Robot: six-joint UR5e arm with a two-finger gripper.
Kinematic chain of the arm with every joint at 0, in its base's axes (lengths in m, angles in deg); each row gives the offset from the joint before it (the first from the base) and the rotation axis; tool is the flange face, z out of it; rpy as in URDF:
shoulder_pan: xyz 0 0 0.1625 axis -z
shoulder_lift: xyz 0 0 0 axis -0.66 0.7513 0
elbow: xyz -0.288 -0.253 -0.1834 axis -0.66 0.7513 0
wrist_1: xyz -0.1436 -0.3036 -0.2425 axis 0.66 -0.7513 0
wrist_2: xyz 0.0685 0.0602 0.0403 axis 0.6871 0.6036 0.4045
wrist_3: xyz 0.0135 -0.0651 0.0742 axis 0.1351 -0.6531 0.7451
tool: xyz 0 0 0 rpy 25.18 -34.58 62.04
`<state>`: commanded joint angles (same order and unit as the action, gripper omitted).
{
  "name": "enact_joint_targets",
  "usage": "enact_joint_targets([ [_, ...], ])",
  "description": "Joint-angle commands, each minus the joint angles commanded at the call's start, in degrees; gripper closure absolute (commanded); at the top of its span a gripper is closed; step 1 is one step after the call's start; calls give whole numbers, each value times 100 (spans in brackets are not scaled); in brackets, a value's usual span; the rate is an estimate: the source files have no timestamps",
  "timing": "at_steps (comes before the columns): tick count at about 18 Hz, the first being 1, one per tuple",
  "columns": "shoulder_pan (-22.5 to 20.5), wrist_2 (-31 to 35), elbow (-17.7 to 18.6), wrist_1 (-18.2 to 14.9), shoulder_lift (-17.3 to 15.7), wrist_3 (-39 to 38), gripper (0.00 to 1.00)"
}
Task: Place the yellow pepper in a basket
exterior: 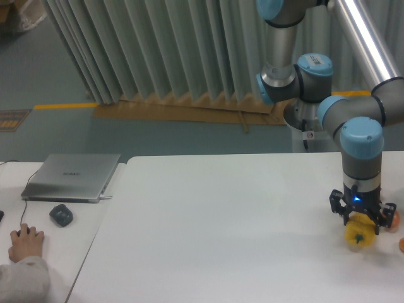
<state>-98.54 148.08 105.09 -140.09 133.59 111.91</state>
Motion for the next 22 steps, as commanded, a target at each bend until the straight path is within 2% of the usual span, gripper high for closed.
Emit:
enact_joint_targets([
  [4,-35,-9,-273,-457,-229,1167,44],
  [8,-79,-26,-475,-914,-264,1758,44],
  [14,-377,-35,-581,-950,-335,3040,44],
  [18,-711,0,-581,-950,-352,4541,44],
  [22,-1132,-35,-563,-959,-378,5518,44],
])
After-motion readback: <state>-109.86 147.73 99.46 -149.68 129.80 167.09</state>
